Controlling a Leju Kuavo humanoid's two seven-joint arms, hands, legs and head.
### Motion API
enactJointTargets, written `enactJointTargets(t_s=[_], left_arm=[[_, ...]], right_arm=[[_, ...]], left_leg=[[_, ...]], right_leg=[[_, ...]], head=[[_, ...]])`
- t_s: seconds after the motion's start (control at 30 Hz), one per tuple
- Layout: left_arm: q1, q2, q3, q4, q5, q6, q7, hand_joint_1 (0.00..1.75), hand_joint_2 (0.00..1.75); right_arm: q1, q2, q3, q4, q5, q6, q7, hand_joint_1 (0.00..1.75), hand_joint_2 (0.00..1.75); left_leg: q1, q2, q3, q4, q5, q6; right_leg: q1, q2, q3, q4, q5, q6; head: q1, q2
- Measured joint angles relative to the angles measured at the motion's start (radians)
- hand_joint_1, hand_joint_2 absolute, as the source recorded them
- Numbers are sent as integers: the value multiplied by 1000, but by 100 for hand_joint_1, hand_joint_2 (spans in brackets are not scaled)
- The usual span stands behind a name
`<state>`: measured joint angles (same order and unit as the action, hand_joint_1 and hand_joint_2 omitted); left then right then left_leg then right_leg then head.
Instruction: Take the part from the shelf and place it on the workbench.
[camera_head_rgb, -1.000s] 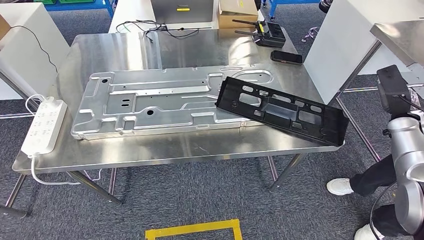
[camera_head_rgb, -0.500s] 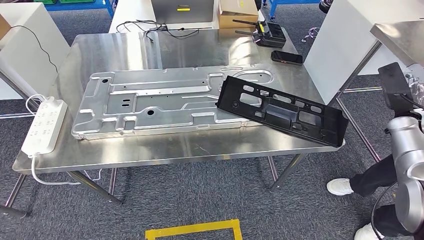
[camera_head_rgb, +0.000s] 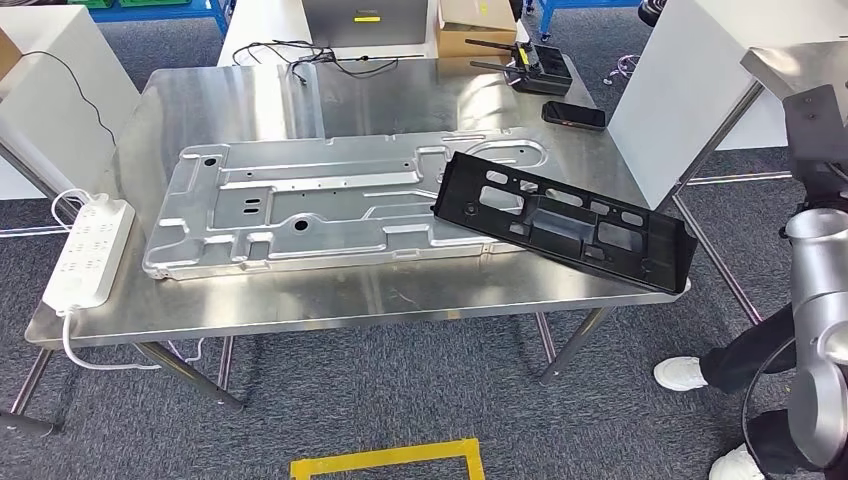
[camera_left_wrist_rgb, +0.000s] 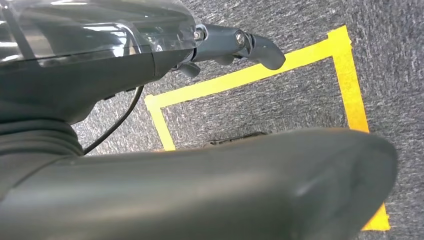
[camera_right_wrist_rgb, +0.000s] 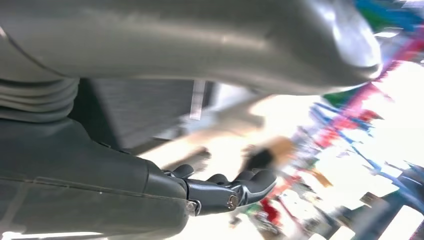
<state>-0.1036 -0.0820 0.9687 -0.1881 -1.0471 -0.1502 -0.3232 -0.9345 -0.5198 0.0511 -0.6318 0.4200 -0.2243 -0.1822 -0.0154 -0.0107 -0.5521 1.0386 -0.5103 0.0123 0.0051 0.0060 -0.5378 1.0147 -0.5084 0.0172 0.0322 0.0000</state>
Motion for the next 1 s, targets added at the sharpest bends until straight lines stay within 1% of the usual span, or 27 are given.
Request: enactJointTargets(t_s=[0.1,0.17,0.27,0.37,0.53,0.63,0.83,0.9,1.0], left_arm=[[7,0,4,0,7,4,-9,0,0],[12,0,6,0,10,6,-14,0,0],[18,0,13,0,18,9,-20,0,0],[20,0,25,0,26,13,-26,0,0],[31,-1,43,0,42,22,-33,0,0],[35,-1,53,0,48,25,-33,0,0],[37,-2,73,0,65,31,-34,0,0],[38,-4,83,0,78,35,-34,0,0],[39,-8,101,0,93,44,-31,0,0]], right_arm=[[110,9,-12,-259,-13,-24,29,0,0],[176,11,-11,-426,10,-51,49,0,0],[272,14,-9,-659,69,-104,56,0,0],[386,22,-6,-865,171,-167,50,0,0],[613,57,11,-1166,412,-316,39,0,0],[722,76,23,-1284,463,-363,34,0,0],[882,107,37,-1430,509,-409,4,0,0],[949,131,45,-1477,518,-416,-33,0,0],[1063,196,49,-1543,489,-419,-122,0,0]], left_leg=[[0,0,0,0,0,0],[0,-1,0,0,0,0],[1,-1,0,-1,0,0],[1,-1,0,-1,0,0],[2,-2,0,-1,-1,0],[1,-2,0,-1,-1,0],[1,-1,1,-1,-1,0],[1,-1,1,-1,-1,0],[2,-1,1,-1,-1,0]], right_leg=[[0,0,0,0,0,0],[0,0,0,0,-1,0],[1,0,0,0,-1,0],[1,0,0,0,-1,0],[1,-1,0,0,-2,0],[1,-1,0,0,-3,0],[1,-1,1,0,-3,0],[1,-1,1,0,-3,0],[1,-1,0,0,-4,-1]], head=[[0,0],[-1,0],[-1,0],[-1,0],[-1,0],[0,0],[0,0],[0,0],[-1,0]])
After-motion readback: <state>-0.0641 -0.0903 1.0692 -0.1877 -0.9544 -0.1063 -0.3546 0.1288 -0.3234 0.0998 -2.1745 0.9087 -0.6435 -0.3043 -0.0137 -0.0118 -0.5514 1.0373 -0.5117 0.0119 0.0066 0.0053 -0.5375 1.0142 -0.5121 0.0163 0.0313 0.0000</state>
